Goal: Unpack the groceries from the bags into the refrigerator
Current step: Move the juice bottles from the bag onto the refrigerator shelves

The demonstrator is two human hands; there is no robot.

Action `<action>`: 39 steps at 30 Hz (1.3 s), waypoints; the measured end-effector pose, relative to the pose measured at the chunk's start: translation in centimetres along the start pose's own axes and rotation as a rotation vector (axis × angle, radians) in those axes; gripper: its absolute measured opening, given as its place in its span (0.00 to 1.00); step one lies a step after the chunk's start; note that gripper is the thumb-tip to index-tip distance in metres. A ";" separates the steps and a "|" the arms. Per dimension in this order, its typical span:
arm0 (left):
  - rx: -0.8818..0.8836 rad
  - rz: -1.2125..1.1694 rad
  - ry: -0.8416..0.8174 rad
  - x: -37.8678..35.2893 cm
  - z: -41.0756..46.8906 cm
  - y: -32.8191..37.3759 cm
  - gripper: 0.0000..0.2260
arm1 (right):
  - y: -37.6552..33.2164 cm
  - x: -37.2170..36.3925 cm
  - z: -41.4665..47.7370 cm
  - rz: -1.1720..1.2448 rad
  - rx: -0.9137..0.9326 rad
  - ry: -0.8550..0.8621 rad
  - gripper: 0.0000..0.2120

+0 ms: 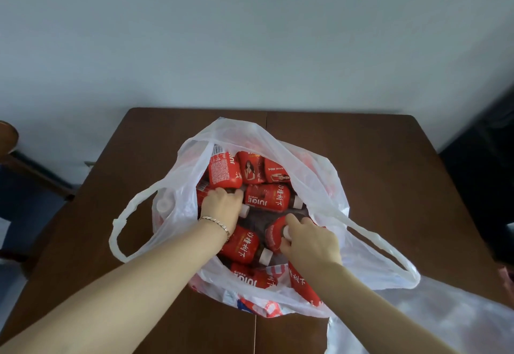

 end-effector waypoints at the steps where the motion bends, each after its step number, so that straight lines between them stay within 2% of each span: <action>1: -0.010 0.006 0.033 0.8 -0.2 -0.1 0.16 | 0.2 0.0 -0.2 0.043 -0.011 0.000 0.19; 5: -0.015 0.032 0.179 5.5 -1.0 -1.5 0.15 | 2.1 0.6 -1.1 0.272 -0.122 -0.006 0.16; 8: -0.067 -0.016 0.109 7.4 -2.4 -1.9 0.14 | 2.8 1.3 -2.3 0.325 -0.120 0.008 0.15; 12: -0.086 -0.139 0.048 9.0 -6.0 -1.2 0.13 | 2.3 4.0 -4.7 0.333 -0.028 0.101 0.14; 15: -0.081 -0.225 0.114 11.1 -8.3 -0.9 0.11 | 1.8 7.3 -6.5 0.298 0.045 0.184 0.13; 18: -0.109 -0.193 0.211 13.9 -10.4 -0.5 0.10 | 1.2 10.8 -8.3 0.263 0.089 0.255 0.13; 22: -0.188 -0.139 0.317 17.4 -11.5 0.6 0.10 | 1.7 14.8 -10.7 0.250 0.026 0.355 0.12; 26: -0.378 -0.086 0.371 20.2 -12.1 3.9 0.09 | 3.3 17.7 -14.3 0.238 -0.096 0.420 0.13; 30: -0.606 -0.038 0.456 22.8 -14.8 9.1 0.10 | 6.1 18.5 -19.7 0.244 -0.322 0.464 0.15; 34: -0.821 -0.048 0.527 24.4 -18.8 15.9 0.08 | 9.6 18.0 -27.8 0.236 -0.562 0.535 0.16; 39: -1.210 -0.025 0.582 24.4 -27.7 26.9 0.09 | 13.6 15.2 -41.2 0.230 -0.877 0.581 0.20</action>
Point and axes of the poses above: each hand's wrist, its own z-axis towards the middle knuckle, its own x-axis out of the back of the hand, y = z × x, the point moved 7 cm from there along z, towards the middle knuckle, and after that the axes turned 5 degrees about -x, right-handed, at the moved point
